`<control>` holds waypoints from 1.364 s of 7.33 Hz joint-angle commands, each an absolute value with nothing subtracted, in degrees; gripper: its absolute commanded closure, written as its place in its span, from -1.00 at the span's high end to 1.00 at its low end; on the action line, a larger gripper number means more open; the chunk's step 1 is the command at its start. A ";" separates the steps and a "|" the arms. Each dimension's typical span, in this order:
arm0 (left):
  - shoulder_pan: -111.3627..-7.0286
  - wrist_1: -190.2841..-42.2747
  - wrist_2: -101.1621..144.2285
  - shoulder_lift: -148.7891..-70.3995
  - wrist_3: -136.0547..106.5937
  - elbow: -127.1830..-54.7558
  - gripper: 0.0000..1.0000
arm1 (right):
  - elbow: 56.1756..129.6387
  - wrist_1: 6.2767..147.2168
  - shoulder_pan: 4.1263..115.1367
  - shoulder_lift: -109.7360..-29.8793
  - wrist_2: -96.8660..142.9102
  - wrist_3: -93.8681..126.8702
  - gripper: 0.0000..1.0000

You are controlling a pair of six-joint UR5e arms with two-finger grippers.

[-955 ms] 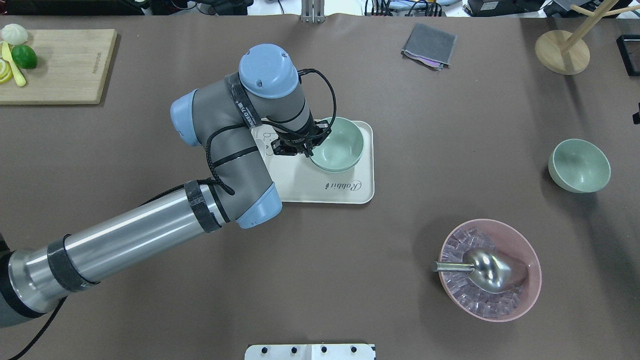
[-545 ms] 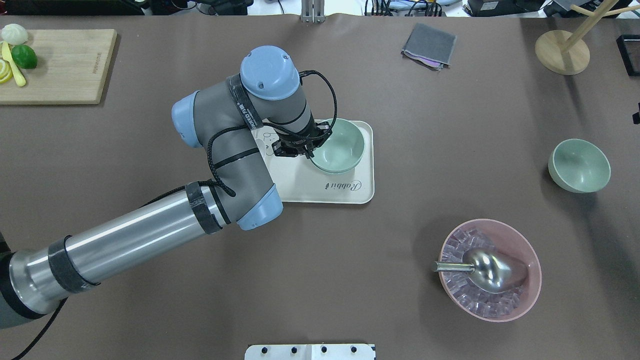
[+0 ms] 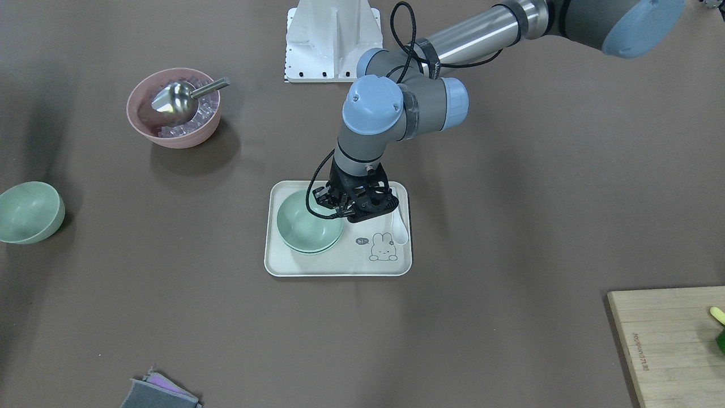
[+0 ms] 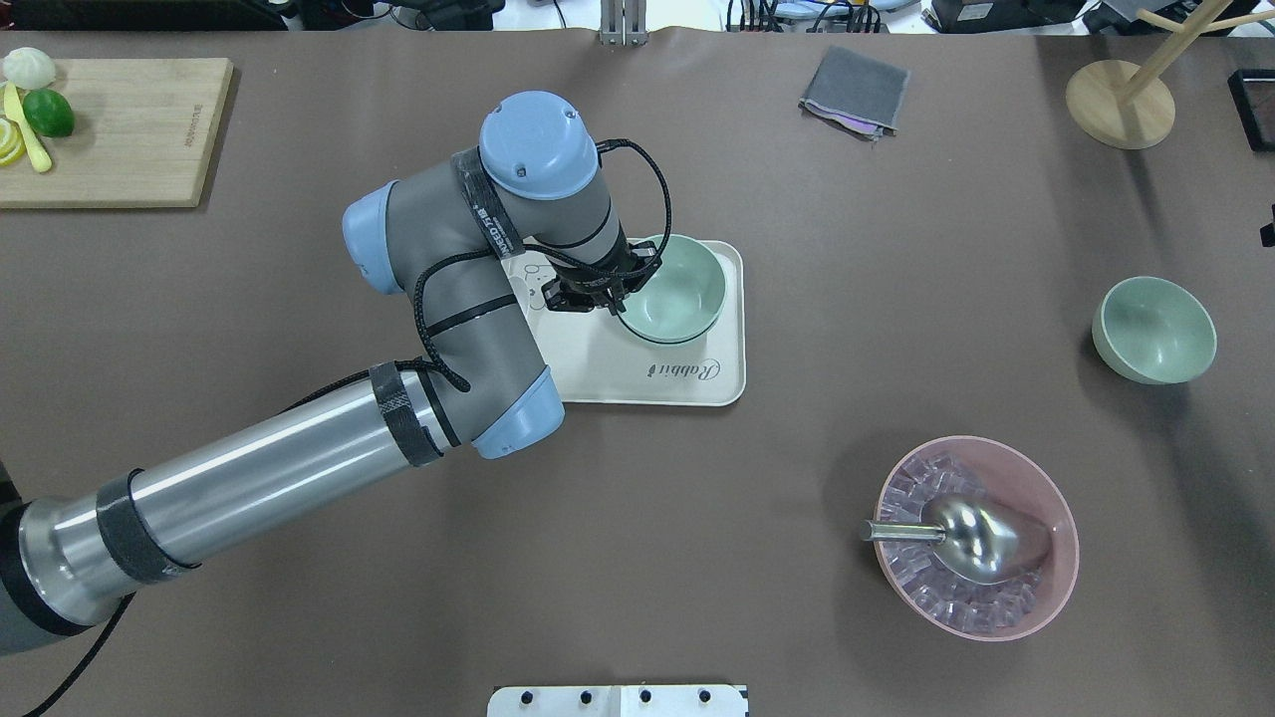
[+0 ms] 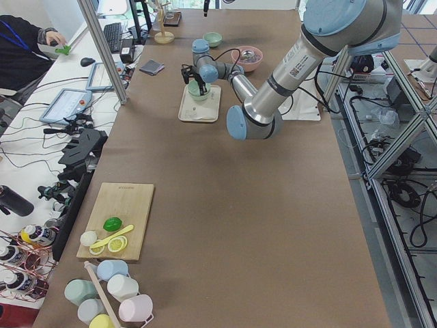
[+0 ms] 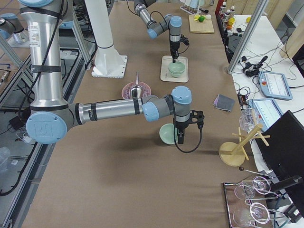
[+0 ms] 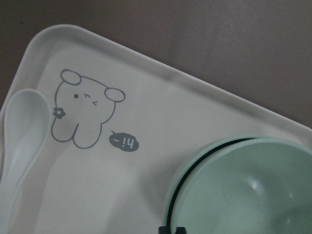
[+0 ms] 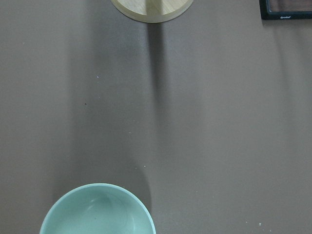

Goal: Stack green bowls together

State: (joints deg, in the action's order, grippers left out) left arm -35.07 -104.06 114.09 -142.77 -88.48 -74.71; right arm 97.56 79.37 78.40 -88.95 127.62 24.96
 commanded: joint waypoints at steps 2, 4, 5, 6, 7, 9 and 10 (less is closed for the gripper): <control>-35.07 -104.15 114.08 -142.73 -88.51 -74.71 -1.00 | 97.56 79.37 78.40 -88.95 127.62 24.96 1.00; -35.07 -104.15 114.08 -142.73 -88.59 -74.71 -1.00 | 97.56 79.37 78.40 -88.95 127.62 24.96 1.00; -35.07 -104.15 114.08 -142.73 -88.59 -74.71 -1.00 | 97.56 79.37 78.40 -88.95 127.62 24.96 1.00; -35.07 -104.24 114.08 -142.73 -88.59 -74.71 -1.00 | 97.56 79.37 78.40 -88.95 127.62 24.96 1.00; -35.07 -104.24 114.08 -142.65 -88.59 -74.71 -1.00 | 97.73 79.37 78.40 -88.95 127.70 24.96 1.00; -35.07 -104.33 114.08 -142.65 -88.59 -74.79 -0.86 | 97.65 79.37 78.40 -88.95 127.71 24.96 1.00; -35.07 -104.41 114.08 -142.65 -88.68 -74.88 -0.59 | 97.73 79.37 78.40 -88.95 127.71 24.87 1.00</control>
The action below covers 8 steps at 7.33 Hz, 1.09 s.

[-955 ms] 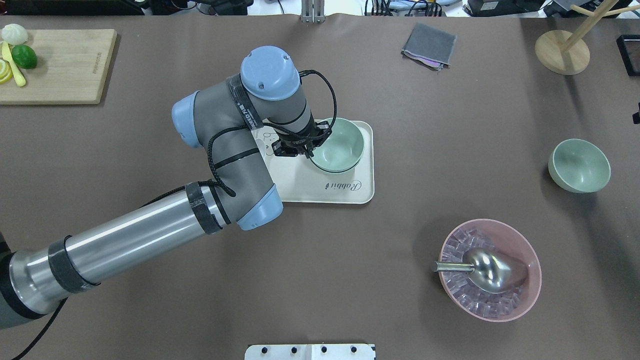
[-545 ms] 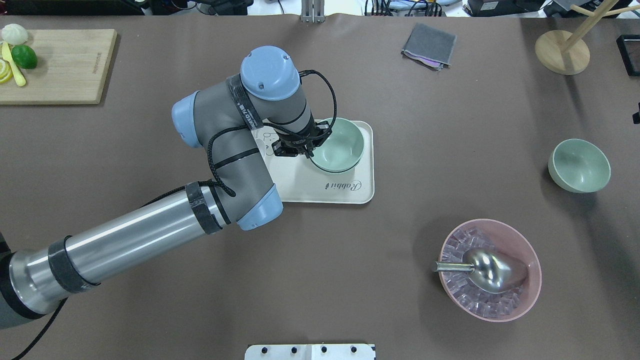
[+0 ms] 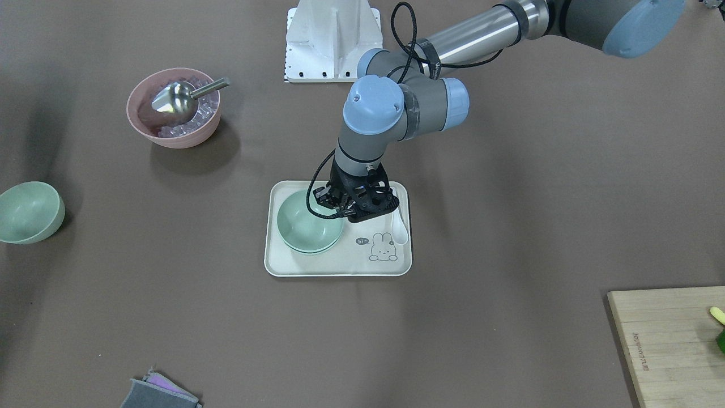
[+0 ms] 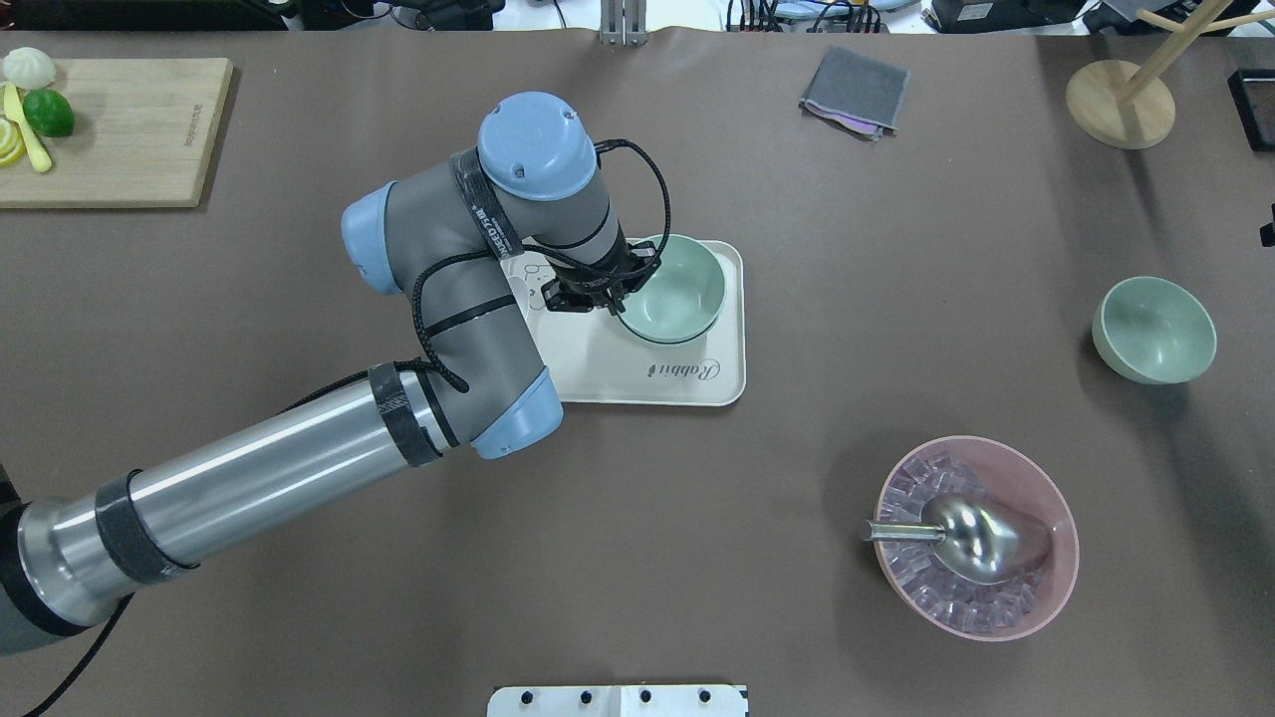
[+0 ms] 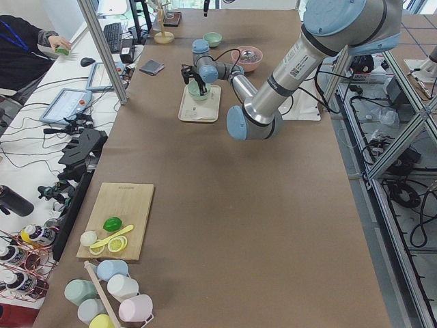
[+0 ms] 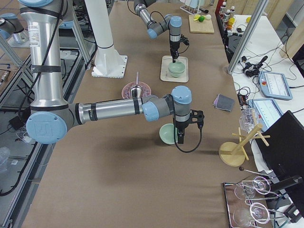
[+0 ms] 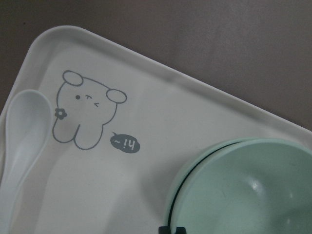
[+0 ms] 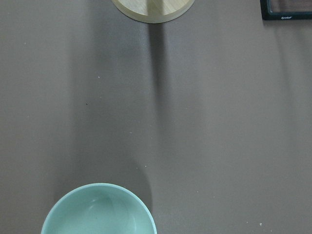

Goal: Stack green bowls together

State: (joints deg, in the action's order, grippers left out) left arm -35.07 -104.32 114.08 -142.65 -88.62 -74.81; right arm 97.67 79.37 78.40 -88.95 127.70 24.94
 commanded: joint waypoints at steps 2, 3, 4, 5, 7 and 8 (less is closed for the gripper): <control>-35.07 -106.50 114.00 -142.39 -90.60 -74.97 -0.08 | 97.82 79.37 78.40 -88.95 127.71 24.96 1.00; -35.16 -107.22 114.08 -142.03 -90.96 -74.97 0.33 | 97.82 79.37 78.40 -88.95 127.71 24.87 1.00; -35.16 -107.49 114.08 -142.12 -90.88 -75.14 0.97 | 97.82 79.37 78.40 -88.95 127.71 24.87 1.00; -35.68 -109.32 114.17 -142.12 -90.79 -75.76 0.98 | 97.91 79.37 78.40 -88.95 127.71 24.87 1.00; -39.79 -109.16 119.92 -139.77 -90.62 -80.04 0.98 | 97.82 79.37 78.40 -88.95 127.62 25.05 1.00; -42.86 -109.25 124.32 -135.48 -90.09 -84.24 0.98 | 97.74 79.28 78.14 -88.95 127.27 25.74 1.00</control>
State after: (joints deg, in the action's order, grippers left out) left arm -39.43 -109.09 119.19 -139.59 -90.59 -79.90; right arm 97.84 79.37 78.32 -88.95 127.58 25.16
